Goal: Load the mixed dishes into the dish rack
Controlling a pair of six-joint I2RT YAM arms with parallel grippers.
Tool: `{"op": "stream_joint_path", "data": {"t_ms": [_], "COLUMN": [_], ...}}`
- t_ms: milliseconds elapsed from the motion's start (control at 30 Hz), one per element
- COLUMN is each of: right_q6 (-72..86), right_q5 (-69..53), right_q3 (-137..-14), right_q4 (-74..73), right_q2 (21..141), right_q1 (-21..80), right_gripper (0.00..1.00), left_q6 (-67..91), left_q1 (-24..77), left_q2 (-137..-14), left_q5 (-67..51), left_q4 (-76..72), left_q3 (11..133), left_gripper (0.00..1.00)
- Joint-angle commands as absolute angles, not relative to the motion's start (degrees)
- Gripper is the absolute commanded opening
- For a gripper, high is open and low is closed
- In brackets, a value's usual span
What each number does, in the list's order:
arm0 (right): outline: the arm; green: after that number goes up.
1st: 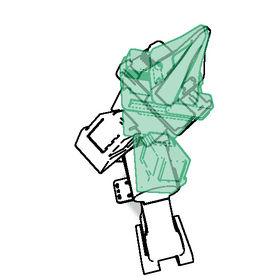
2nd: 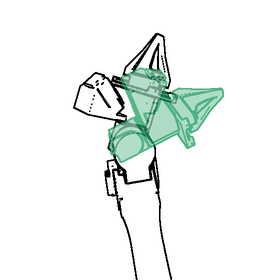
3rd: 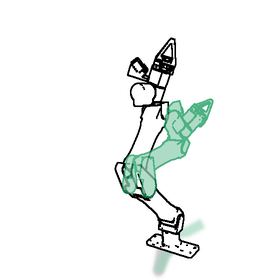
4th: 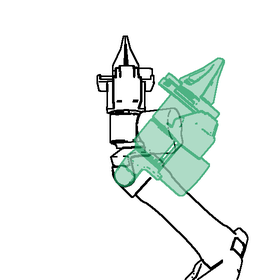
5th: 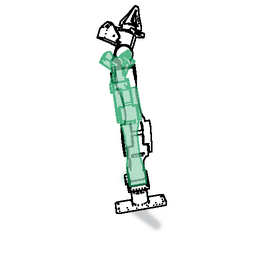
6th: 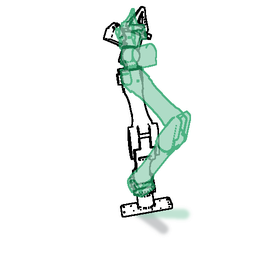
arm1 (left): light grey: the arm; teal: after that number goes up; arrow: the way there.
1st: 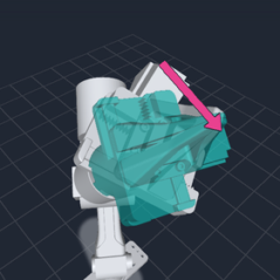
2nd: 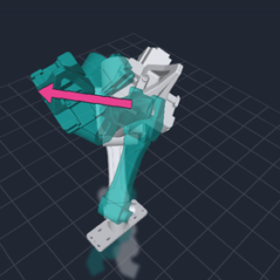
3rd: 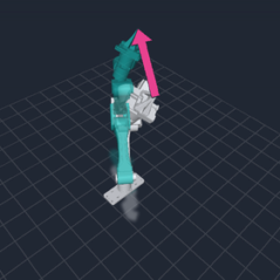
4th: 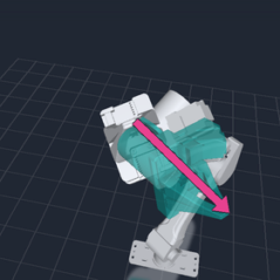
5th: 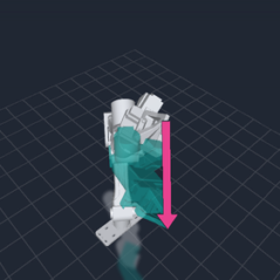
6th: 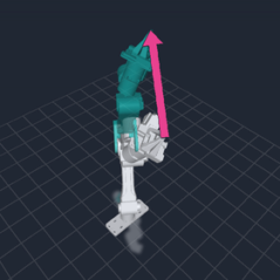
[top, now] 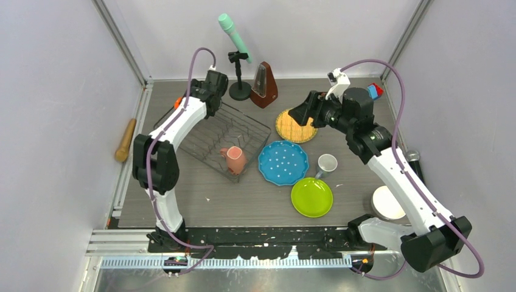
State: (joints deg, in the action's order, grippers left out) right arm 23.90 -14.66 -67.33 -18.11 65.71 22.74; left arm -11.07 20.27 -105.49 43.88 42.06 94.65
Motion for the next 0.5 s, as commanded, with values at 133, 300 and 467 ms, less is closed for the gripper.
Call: {"op": "stream_joint_path", "data": {"t_ms": [133,300,467], "right_q6": [24.23,24.55,24.81], "right_q5": [-13.87,-14.05,-13.85], "right_q3": [-66.35,-67.24,-67.9], "right_q4": [-17.35,-18.07,-18.52], "right_q2": [61.9,62.02,62.14], "right_q1": [22.59,22.59,22.53], "right_gripper": [0.73,0.73,0.73], "left_q6": [-25.57,-33.26,-37.76], "left_q1": [21.36,21.29,21.27], "left_q2": [-108.74,-110.05,-112.22], "left_q5": [45.4,43.1,43.29], "left_q4": [26.16,14.45,10.1], "left_q3": [93.43,86.93,83.16], "left_gripper": [0.0,0.0,0.0]}}
